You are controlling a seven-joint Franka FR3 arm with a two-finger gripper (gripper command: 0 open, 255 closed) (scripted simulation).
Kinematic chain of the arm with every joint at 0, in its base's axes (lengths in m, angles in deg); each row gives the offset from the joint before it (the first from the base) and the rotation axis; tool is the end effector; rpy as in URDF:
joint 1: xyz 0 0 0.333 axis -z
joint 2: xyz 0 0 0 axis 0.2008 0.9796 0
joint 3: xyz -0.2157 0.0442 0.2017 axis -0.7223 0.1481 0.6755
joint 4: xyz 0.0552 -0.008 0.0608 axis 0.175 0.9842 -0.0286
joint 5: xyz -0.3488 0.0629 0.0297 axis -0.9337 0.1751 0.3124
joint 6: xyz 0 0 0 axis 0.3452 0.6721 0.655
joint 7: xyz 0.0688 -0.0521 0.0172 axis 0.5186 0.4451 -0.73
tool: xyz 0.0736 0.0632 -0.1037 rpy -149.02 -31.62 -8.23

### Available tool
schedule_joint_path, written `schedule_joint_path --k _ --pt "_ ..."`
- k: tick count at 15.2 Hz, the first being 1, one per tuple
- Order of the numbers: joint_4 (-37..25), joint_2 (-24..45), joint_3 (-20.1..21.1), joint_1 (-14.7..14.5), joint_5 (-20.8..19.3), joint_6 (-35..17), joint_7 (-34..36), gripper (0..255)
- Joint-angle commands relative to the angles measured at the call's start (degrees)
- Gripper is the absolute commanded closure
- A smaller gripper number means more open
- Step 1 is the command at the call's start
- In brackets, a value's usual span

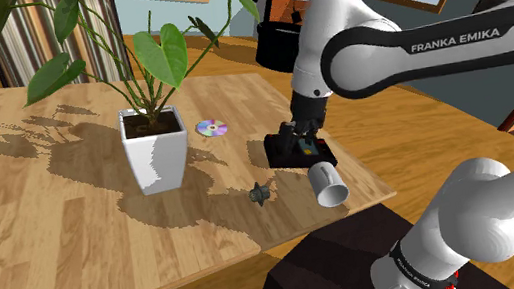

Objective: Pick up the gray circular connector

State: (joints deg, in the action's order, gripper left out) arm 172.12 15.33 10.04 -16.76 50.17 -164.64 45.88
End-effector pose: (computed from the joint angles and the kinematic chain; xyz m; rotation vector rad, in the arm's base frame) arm 0.3262 0.1080 0.4054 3.0967 0.0290 -0.0415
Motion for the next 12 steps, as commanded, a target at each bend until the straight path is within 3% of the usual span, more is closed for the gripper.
schedule_joint_path --k 1,9,12 --pt "0.47 2.92 1.65 -0.35 0.85 -3.59 2.39 0" --pt "-1.42 18.29 9.03 -1.17 1.22 -17.55 13.75 0" --pt "-0.79 19.55 9.25 -1.08 0.86 -19.40 14.10 0"
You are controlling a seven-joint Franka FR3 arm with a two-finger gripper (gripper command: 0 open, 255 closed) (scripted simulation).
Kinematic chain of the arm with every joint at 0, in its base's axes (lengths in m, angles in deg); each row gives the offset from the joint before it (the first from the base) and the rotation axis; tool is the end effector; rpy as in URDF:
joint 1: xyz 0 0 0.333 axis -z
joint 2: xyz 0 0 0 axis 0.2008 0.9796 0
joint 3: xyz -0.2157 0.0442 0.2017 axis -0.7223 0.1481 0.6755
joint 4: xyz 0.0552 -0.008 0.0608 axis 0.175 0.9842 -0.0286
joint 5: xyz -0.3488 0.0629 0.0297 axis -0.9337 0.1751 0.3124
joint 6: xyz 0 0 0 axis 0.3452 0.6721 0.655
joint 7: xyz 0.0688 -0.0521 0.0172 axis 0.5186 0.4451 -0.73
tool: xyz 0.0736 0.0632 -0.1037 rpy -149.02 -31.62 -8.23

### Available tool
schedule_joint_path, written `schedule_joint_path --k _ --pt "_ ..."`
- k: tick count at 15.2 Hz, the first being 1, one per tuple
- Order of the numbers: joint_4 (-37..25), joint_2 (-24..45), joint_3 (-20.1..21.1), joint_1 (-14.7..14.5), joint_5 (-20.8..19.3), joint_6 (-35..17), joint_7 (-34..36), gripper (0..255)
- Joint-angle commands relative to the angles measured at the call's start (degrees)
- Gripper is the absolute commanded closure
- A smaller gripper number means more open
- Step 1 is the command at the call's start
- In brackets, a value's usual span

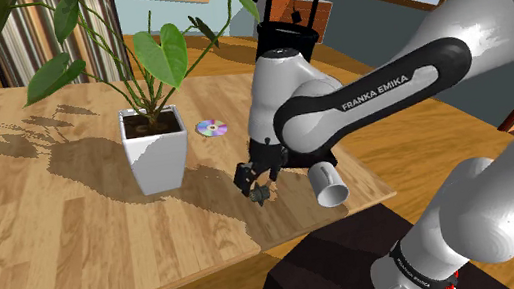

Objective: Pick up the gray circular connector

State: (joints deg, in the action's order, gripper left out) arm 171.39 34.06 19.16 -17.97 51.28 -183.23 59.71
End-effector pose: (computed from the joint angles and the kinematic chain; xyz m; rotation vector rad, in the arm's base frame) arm 0.3573 0.1874 0.3136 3.1180 -0.0851 -0.0362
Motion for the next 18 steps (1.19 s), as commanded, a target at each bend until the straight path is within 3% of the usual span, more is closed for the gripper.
schedule_joint_path --k 1,7,8,18 --pt "0.24 1.45 0.24 0.19 -0.44 -1.71 0.44 0" --pt "1.45 4.56 0.72 0.54 -1.58 -5.89 1.37 0" --pt "1.53 4.50 0.73 0.51 -1.54 -5.91 1.38 255" --pt "1.21 3.84 0.62 0.45 -1.29 -4.97 1.14 255"
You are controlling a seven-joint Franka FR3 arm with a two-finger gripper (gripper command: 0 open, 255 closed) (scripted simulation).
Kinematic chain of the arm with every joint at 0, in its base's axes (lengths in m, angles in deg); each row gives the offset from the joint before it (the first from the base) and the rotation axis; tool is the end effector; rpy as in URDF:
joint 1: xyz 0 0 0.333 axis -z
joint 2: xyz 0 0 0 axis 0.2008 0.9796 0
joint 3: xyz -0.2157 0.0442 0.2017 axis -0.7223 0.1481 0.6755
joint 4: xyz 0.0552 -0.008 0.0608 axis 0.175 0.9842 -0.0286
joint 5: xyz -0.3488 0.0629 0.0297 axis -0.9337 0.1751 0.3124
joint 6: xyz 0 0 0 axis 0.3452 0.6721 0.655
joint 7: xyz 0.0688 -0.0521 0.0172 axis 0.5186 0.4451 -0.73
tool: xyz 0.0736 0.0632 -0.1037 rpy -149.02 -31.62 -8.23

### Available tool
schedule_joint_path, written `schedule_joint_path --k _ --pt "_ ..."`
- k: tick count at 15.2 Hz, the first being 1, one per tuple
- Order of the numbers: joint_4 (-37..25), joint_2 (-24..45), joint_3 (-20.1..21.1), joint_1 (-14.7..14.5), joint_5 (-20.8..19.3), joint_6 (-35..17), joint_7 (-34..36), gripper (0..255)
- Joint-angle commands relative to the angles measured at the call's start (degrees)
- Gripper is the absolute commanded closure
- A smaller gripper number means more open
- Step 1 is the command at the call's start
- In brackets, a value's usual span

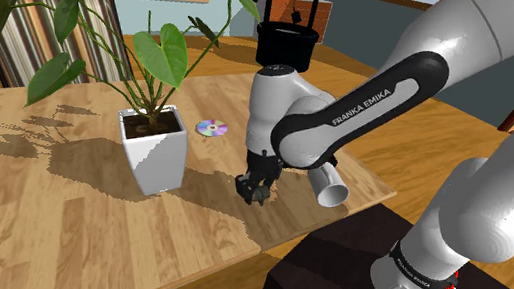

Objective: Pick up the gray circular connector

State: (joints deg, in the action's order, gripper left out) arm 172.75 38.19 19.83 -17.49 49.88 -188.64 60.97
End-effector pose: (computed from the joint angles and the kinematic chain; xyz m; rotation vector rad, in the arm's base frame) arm 0.3602 0.1885 0.2850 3.1191 -0.0880 -0.0347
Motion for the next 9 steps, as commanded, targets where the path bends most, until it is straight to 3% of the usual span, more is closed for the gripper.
schedule_joint_path --k 1,9 --pt "-0.40 -0.97 -0.15 -0.09 0.37 1.35 -0.34 255" --pt "-2.91 -5.89 -1.02 -0.56 1.84 8.59 -1.63 255"
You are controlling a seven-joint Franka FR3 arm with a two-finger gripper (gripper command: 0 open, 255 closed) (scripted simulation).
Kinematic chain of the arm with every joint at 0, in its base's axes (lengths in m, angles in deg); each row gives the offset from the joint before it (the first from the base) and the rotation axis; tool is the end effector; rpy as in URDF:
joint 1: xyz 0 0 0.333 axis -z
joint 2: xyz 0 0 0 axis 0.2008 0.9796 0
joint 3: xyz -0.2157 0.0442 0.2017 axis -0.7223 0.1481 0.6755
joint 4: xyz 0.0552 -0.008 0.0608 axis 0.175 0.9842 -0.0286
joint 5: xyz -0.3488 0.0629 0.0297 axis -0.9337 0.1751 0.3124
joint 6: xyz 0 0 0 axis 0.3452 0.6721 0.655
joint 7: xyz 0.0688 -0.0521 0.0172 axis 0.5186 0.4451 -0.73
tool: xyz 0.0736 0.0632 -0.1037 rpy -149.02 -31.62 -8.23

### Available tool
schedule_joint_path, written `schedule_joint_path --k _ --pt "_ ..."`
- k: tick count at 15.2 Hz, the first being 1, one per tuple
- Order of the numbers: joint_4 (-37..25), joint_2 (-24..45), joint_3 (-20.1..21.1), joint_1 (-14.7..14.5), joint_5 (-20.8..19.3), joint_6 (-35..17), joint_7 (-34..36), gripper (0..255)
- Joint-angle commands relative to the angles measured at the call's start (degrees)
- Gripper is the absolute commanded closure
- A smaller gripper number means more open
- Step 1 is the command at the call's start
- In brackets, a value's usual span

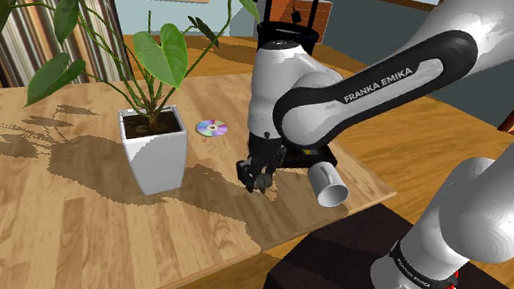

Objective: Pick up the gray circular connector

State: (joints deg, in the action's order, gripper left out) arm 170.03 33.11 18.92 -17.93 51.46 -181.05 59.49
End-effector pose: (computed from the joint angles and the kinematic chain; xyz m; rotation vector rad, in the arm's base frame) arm 0.3597 0.1879 0.3261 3.1190 -0.0874 -0.0341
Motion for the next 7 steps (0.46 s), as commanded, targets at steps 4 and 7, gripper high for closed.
schedule_joint_path --k 4,7 --pt "-1.75 -2.85 -0.56 -0.27 0.65 4.54 -0.57 255" --pt "-2.23 -3.39 -0.69 -0.30 0.74 5.55 -0.67 255"
